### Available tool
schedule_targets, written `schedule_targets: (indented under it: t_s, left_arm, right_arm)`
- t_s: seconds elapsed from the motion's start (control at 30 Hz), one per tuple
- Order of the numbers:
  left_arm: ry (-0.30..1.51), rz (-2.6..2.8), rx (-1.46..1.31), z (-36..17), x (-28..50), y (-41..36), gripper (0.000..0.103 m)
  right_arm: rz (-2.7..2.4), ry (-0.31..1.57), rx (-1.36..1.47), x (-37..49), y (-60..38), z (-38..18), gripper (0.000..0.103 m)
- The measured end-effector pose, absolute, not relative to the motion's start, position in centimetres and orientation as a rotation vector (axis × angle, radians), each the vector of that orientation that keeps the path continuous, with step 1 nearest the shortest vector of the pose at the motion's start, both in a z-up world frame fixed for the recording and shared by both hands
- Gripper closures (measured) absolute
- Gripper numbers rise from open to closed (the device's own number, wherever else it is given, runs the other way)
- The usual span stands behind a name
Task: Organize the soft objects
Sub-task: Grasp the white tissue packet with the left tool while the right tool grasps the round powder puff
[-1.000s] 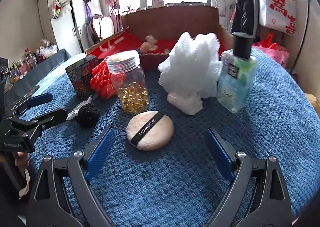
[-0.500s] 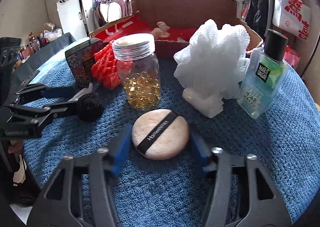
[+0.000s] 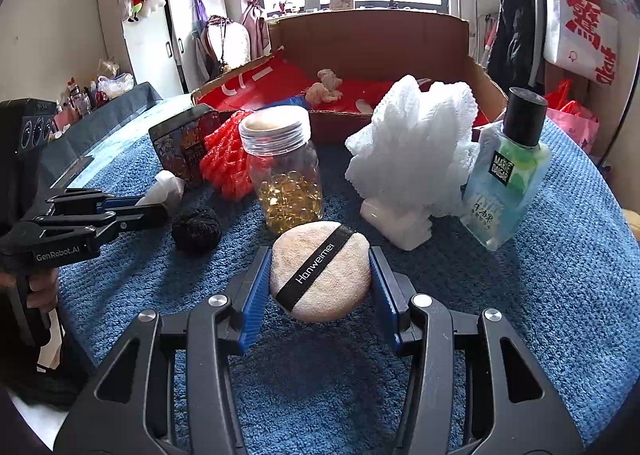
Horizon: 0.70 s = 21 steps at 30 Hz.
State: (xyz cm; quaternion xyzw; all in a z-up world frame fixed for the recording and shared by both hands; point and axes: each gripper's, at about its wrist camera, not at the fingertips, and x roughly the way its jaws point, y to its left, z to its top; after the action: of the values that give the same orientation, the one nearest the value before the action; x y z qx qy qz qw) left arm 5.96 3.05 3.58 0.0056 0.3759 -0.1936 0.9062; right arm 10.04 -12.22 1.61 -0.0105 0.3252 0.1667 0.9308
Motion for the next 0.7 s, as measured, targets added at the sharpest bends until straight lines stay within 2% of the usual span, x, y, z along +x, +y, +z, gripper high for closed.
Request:
schedule_targets:
  t_s: [0.7]
  left_arm:
    - [0.762,-0.362,-0.027,4.7,5.1,5.7,0.086]
  right_arm:
    - [0.238,0.689,0.023,9.4,-16.3,1.4,0.058]
